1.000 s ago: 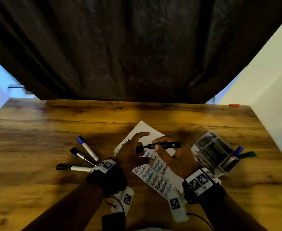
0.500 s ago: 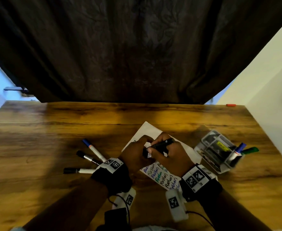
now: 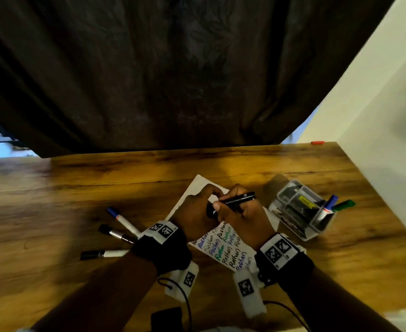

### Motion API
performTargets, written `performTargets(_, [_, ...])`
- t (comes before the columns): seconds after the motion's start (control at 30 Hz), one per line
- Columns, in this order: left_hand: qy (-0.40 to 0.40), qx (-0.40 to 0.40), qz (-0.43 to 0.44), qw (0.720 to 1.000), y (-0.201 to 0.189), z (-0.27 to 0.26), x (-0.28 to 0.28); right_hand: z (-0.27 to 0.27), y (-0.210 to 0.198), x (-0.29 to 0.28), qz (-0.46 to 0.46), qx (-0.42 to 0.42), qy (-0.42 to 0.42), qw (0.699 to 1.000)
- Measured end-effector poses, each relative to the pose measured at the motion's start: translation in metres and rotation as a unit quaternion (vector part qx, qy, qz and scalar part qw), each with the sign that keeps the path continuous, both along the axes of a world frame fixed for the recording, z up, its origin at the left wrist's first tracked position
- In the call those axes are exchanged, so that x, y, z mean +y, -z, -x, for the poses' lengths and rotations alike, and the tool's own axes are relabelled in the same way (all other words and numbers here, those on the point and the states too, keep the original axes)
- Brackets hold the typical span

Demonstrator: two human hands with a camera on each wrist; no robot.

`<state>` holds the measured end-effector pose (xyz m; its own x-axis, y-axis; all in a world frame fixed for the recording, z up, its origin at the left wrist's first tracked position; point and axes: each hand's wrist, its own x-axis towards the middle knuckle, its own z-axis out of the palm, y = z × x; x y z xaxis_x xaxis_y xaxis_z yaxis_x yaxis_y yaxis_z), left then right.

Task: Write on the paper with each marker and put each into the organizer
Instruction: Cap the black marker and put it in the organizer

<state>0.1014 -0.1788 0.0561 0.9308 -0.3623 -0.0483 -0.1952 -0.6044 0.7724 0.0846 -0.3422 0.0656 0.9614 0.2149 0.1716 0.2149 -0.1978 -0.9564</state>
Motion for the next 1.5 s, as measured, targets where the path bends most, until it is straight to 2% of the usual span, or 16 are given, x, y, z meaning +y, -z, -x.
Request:
performTargets(0.1, [0.023,0.041,0.059,0.997,0.002,0.002,-0.008,-0.005,0.002,-0.026,-0.053,0.050,0.002,0.997])
performTargets(0.17, [0.005,0.076,0.128,0.989,0.002,0.003,-0.016,-0.006,0.001,-0.046,-0.115,0.079,-0.010,0.990])
performTargets(0.2, [-0.003,0.093,0.166,0.982,0.001,0.003,-0.022,-0.006,0.002,-0.058,-0.116,0.089,-0.004,0.989])
performTargets(0.27, [-0.015,0.100,0.218,0.971,0.002,-0.001,-0.038,-0.005,0.003,-0.079,-0.073,0.073,0.013,0.995])
performTargets(0.33, [-0.030,0.071,0.215,0.974,0.002,-0.007,-0.055,-0.006,0.004,-0.096,-0.015,0.073,0.010,0.997])
performTargets(0.43, [-0.057,0.035,0.227,0.972,-0.010,-0.019,-0.083,-0.010,-0.003,-0.131,0.002,0.082,0.039,0.996])
performTargets(0.53, [-0.095,0.004,0.233,0.968,-0.027,-0.037,-0.107,-0.015,-0.011,-0.172,0.003,0.070,0.118,0.991])
performTargets(0.63, [-0.105,-0.042,0.187,0.976,-0.039,-0.061,-0.130,-0.022,-0.020,-0.209,-0.038,0.056,0.151,0.986])
performTargets(0.73, [-0.055,-0.098,0.092,0.989,-0.045,-0.079,-0.154,-0.027,-0.032,-0.233,-0.063,0.032,0.143,0.987])
performTargets(0.83, [0.006,-0.131,-0.016,0.991,-0.047,-0.091,-0.168,-0.030,-0.037,-0.247,-0.075,0.019,0.127,0.989])
performTargets(1.03, [0.065,-0.097,-0.135,0.984,-0.032,-0.116,-0.197,-0.036,-0.043,-0.264,-0.076,0.019,0.116,0.990])
performTargets(1.17, [0.092,-0.106,-0.168,0.976,-0.022,-0.130,-0.220,-0.037,-0.041,-0.271,-0.065,0.020,0.109,0.992])
performTargets(1.27, [0.104,-0.084,-0.190,0.973,-0.017,-0.136,-0.229,-0.033,-0.040,-0.276,-0.064,0.026,0.102,0.992])
performTargets(1.5, [0.074,-0.046,-0.128,0.988,-0.015,-0.132,-0.226,-0.027,-0.042,-0.276,-0.075,0.017,0.113,0.991])
